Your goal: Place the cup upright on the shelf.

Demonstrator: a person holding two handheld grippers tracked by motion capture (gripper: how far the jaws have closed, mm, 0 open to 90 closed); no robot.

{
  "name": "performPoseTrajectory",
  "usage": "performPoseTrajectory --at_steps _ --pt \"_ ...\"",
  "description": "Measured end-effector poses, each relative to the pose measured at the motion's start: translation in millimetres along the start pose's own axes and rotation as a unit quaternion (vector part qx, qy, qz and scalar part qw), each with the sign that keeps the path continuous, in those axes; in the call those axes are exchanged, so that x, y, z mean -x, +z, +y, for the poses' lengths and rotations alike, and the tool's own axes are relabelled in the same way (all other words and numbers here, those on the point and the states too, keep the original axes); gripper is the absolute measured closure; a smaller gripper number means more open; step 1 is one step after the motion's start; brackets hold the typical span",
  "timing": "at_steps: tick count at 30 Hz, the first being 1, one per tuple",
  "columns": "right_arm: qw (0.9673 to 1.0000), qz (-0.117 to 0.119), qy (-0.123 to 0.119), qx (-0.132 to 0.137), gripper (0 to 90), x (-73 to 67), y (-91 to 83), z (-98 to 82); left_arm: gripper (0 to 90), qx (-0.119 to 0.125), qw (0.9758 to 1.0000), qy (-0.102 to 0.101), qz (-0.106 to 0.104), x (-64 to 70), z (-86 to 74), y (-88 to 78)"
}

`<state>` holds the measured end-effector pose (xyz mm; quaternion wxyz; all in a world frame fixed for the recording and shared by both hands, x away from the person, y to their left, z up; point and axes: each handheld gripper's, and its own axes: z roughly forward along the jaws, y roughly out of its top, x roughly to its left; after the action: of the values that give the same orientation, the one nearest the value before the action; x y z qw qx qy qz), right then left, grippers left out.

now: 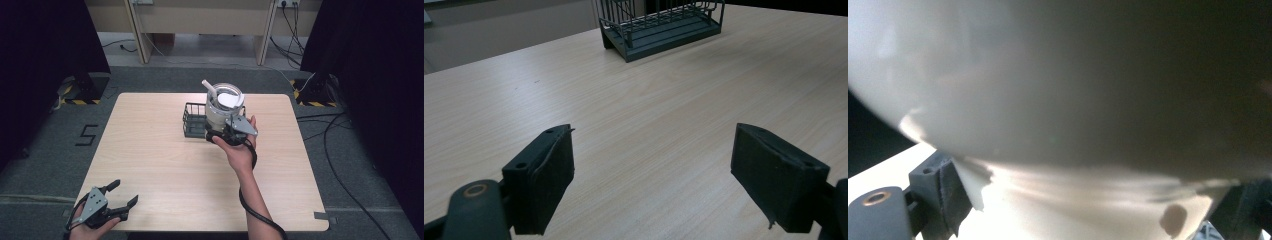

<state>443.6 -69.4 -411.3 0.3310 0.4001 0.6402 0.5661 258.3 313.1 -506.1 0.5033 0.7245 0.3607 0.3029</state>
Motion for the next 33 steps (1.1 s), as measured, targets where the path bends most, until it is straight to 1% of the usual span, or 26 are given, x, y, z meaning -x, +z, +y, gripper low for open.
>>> performPoseTrajectory --at_steps 2,5,10,17,22,23,26,29,30,33 --pt "1.0000 -0.002 -0.001 -0.001 10.5 1.0 0.7 0.7 16.9 0.001 1.0000 -0.001 -0.001 0.2 0.0 0.2" --pt "1.0000 -0.008 0.005 -0.003 10.5 4.4 4.6 3.5 16.9 0.001 1.0000 -0.003 0.001 0.1 -0.1 0.5" --pt "0.9999 -0.014 -0.001 -0.003 10.5 7.3 10.8 9.0 16.9 0.001 1.0000 -0.001 0.001 -0.5 0.3 -0.5" --pt "0.9998 -0.022 0.000 -0.001 10.5 10.7 17.4 15.0 16.8 0.002 1.0000 -0.004 0.002 -1.0 -0.1 -0.6" --pt "0.9997 -0.025 0.002 -0.004 10.5 15.4 21.5 17.7 16.8 0.004 1.0000 -0.003 0.001 -1.2 0.1 -1.0" --pt "0.9996 -0.029 0.001 -0.003 10.5 17.6 23.3 19.2 16.8 0.003 1.0000 -0.003 0.002 -1.5 -0.1 -0.7" --pt "0.9995 -0.030 0.004 -0.003 10.5 20.1 25.5 21.5 16.8 0.002 1.0000 -0.003 0.001 -1.3 -0.2 -0.5" --pt "0.9994 -0.034 0.005 -0.003 10.5 21.7 27.1 23.2 16.7 0.003 1.0000 -0.003 0.002 -1.5 0.0 -0.8" --pt "0.9992 -0.039 0.007 -0.004 10.5 23.3 29.3 24.9 16.7 0.004 1.0000 -0.004 0.002 -1.8 0.0 -1.1" --pt "0.9991 -0.041 0.009 -0.006 10.5 25.6 32.6 27.2 16.7 0.005 1.0000 -0.005 0.004 -2.0 0.1 -1.4"
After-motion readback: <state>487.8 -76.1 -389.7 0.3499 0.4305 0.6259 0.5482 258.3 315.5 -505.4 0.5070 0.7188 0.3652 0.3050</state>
